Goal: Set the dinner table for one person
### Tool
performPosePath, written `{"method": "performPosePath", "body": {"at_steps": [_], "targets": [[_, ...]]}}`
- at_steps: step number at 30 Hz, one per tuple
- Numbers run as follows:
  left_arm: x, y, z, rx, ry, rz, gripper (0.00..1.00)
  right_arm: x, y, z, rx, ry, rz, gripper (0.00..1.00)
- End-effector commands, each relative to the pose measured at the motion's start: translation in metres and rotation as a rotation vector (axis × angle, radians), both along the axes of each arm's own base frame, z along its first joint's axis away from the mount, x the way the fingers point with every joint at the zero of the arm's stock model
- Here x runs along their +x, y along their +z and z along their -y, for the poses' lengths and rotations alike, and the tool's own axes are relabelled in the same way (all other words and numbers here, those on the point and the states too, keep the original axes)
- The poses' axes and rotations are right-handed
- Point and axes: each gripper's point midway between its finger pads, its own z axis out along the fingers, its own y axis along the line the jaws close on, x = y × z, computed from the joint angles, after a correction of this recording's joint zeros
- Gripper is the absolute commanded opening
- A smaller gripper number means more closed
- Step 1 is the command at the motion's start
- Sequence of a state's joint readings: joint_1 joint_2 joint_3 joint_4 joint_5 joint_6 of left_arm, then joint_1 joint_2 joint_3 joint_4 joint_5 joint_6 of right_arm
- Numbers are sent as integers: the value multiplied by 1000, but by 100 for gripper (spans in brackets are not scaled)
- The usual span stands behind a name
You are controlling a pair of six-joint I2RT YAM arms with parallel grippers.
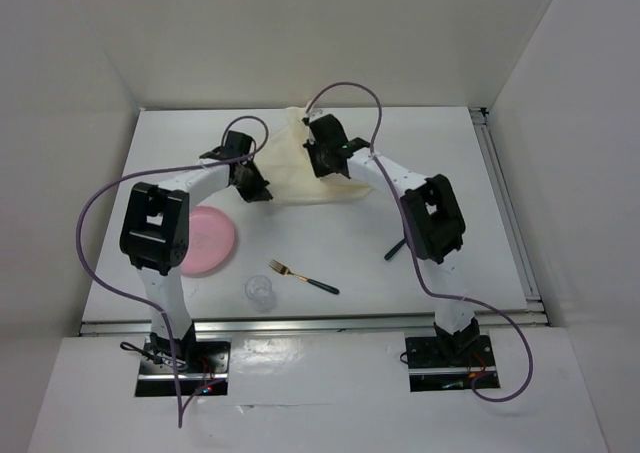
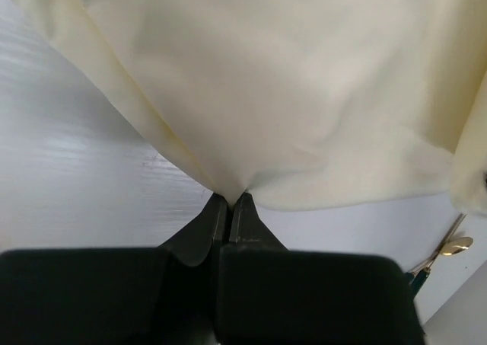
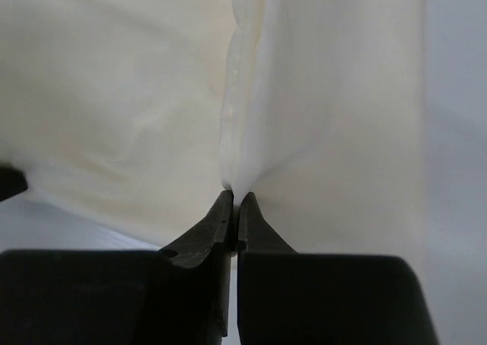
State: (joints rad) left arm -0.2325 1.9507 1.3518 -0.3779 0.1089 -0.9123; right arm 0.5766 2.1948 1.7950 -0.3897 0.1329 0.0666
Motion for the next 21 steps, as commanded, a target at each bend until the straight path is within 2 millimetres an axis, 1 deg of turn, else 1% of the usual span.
{"method": "performPosePath", "body": {"at_steps": [1,2,3,4,5,7,8,9,10,11,12,13,14,15,16,18,19,20,21], "targets": [[18,54,-18,39,-28,101,0,14,115,9,160,-27,159,0],[26,74,-19,53,-34,145,0,10,135,13,186,-19,176,0],[28,87,-24,61,-41,161,0,10,147,18,208,-25,189,0],[25,97,-26,83,-76,173,0,13,158,28,222,-37,207,0],[31,124,-31,88,-79,230,0,6,180,31,239,-36,236,0],[34,149,-49,126,-98,284,0,8,202,50,268,-65,270,0],[29,157,-54,130,-107,279,0,1,221,57,284,-64,292,0],[30,179,-60,136,-101,323,0,-1,224,64,302,-89,289,0],[28,188,-67,137,-86,336,0,0,230,77,308,-105,299,0],[29,196,-80,142,-56,351,0,-8,249,87,334,-122,327,0],[24,211,-81,121,-70,385,0,-11,250,91,347,-128,330,0],[23,220,-84,119,-72,408,0,-15,256,96,364,-135,334,0],[21,226,-87,119,-76,418,0,-24,274,108,377,-146,368,0],[20,237,-93,127,-71,439,0,-30,274,110,384,-151,364,0],[13,235,-94,137,-86,412,0,-34,279,114,391,-151,374,0],[5,249,-94,144,-93,428,0,-49,290,120,406,-153,386,0],[3,247,-95,150,-102,421,0,-54,292,121,408,-153,390,0],[2,250,-93,142,-109,422,0,-54,296,127,410,-162,402,0],[3,257,-91,135,-113,441,0,-57,294,127,418,-169,394,0]]}}
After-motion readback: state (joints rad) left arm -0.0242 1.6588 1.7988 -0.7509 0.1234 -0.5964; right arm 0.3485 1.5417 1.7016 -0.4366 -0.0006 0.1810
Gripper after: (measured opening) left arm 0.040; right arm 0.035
